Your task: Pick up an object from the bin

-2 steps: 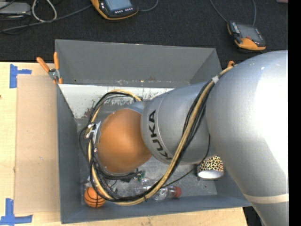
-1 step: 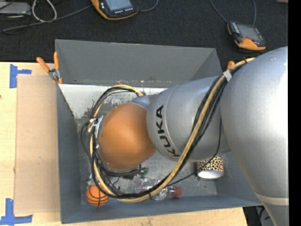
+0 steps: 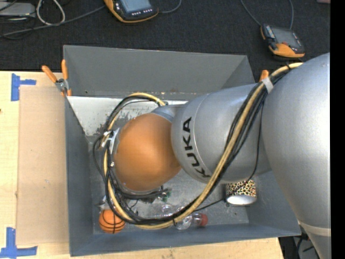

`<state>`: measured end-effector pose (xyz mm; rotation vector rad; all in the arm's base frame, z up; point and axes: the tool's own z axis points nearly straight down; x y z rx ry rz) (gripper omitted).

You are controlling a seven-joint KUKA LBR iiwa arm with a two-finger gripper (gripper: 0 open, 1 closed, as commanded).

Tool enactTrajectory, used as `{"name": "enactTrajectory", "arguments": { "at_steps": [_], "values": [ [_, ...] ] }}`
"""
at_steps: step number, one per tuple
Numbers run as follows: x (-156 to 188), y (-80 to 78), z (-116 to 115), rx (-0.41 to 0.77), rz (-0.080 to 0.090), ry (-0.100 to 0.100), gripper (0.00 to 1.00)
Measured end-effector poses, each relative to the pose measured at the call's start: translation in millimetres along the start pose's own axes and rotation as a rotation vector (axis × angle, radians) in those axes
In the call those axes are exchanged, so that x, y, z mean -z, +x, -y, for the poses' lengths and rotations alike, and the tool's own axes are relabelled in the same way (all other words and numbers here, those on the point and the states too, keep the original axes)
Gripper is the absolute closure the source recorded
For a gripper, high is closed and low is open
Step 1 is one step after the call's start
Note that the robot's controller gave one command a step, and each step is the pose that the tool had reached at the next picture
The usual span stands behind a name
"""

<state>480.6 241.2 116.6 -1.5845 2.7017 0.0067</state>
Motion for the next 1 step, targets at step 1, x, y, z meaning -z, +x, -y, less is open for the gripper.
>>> {"name": "enactTrajectory", "arguments": {
  "at_steps": [1],
  "values": [
    [22.0, 2.3, -2.5, 0.000, -0.011, -0.009, 1.00]
  ]
}}
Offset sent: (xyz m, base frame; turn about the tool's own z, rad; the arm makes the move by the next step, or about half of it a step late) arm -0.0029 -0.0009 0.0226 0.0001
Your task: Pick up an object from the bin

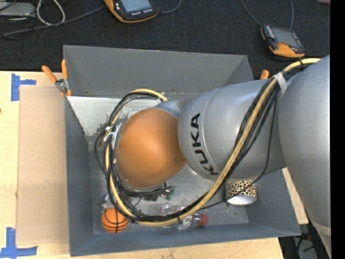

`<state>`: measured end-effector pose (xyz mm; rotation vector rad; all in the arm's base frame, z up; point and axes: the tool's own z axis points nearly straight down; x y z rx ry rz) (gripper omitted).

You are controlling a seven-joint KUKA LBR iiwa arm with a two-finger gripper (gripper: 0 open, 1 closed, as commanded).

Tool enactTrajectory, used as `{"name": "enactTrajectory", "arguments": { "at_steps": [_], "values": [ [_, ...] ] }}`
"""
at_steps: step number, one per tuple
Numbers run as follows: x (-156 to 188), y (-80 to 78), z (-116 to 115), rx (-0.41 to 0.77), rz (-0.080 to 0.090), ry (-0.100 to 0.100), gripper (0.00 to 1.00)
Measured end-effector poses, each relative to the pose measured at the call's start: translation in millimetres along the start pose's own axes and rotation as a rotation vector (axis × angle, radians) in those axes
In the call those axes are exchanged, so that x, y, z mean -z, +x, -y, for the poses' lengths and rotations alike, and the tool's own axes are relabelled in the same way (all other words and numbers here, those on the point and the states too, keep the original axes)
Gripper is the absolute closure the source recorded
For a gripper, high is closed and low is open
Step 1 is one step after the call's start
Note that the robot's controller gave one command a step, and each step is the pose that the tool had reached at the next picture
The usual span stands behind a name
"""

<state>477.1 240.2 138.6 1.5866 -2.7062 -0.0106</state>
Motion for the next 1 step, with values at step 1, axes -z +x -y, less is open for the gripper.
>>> {"name": "enactTrajectory", "arguments": {
  "at_steps": [1],
  "values": [
    [46.1, -2.0, 1.2, 0.000, 0.008, 0.006, 1.00]
  ]
}}
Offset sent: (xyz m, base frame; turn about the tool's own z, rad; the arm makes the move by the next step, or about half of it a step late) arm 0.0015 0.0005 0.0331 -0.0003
